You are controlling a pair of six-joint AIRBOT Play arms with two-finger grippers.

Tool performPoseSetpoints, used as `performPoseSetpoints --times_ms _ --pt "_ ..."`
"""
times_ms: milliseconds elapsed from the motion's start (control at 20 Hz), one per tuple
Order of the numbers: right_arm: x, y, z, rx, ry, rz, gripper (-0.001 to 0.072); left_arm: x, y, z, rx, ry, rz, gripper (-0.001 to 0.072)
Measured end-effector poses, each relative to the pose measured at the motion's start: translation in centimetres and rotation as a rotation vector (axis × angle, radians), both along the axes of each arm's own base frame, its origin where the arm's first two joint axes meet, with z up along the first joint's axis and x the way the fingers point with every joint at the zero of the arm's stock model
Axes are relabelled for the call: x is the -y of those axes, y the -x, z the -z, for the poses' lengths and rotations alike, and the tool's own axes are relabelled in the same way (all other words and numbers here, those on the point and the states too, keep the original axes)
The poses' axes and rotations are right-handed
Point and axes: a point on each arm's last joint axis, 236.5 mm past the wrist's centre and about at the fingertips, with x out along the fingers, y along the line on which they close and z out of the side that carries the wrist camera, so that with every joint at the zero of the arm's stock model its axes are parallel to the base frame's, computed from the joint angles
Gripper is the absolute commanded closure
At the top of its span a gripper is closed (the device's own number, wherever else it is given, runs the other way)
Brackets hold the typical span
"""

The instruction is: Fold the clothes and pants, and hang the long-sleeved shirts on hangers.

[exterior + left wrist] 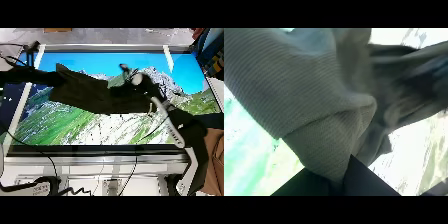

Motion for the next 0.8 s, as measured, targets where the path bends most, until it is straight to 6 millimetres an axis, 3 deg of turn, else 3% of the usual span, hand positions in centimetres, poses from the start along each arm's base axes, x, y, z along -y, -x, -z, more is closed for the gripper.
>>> performPoseSetpoints --times_ms 100,200,350,500,600,800 --pt "-5.1 2.5 1.0 0.005 -0.042 -0.044 0.067 0.0 0.5 -1.4 0.026 -0.007 -0.006 0.0686" --pt "-8.0 4.1 1.6 0.036 -0.038 -0.084 0.0669 0.4 0.8 -1.7 0.033 -0.01 0.001 0.0686" --pt "-8.2 4.1 1.4 0.094 0.012 -0.117 0.0669 2.8 0.8 -1.0 0.017 -0.002 0.046 0.0686" --pt "-3.2 1.4 0.1 0.125 0.094 -0.09 0.0669 7.2 0.1 0.9 0.003 0.018 0.113 0.0686" --pt "2.3 -1.1 -1.2 0.123 0.15 -0.034 0.0669 11.4 -0.5 2.2 0.006 0.054 0.157 0.0685" --pt "15.4 -5.0 -5.6 0.113 0.203 0.149 0.0669 23.1 -1.9 4.2 0.046 0.231 0.183 0.0685"
